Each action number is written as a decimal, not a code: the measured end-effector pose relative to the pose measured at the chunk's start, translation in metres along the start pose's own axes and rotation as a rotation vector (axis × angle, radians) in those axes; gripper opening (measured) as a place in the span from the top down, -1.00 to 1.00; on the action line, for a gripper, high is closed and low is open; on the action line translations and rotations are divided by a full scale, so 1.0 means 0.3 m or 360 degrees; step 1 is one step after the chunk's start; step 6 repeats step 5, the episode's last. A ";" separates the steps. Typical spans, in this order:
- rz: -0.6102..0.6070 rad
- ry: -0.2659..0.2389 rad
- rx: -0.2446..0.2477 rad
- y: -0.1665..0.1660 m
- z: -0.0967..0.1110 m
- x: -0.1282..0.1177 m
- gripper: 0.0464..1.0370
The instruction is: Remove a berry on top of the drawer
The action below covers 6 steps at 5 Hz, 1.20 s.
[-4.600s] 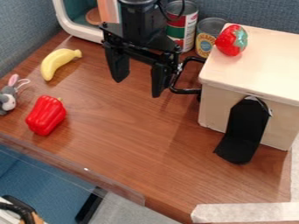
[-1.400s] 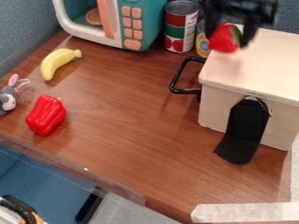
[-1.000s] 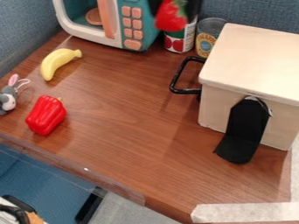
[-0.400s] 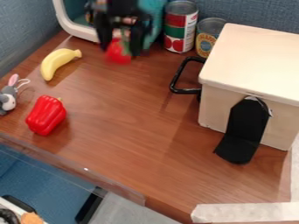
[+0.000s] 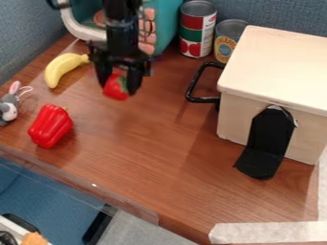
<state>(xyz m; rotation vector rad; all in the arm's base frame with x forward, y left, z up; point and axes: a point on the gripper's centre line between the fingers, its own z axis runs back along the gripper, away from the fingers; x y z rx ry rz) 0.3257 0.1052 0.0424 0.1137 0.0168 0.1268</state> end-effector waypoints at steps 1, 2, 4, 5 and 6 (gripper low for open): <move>-0.0005 0.0006 0.0026 0.006 -0.035 -0.003 -0.43; -0.0002 0.0070 0.0034 0.009 -0.078 -0.015 -0.43; -0.0019 0.0123 0.0080 -0.007 -0.076 -0.027 -0.94; -0.0060 0.0092 0.0043 -0.017 0.030 -0.042 -0.94; -0.0060 0.0092 0.0043 -0.017 0.030 -0.042 -0.94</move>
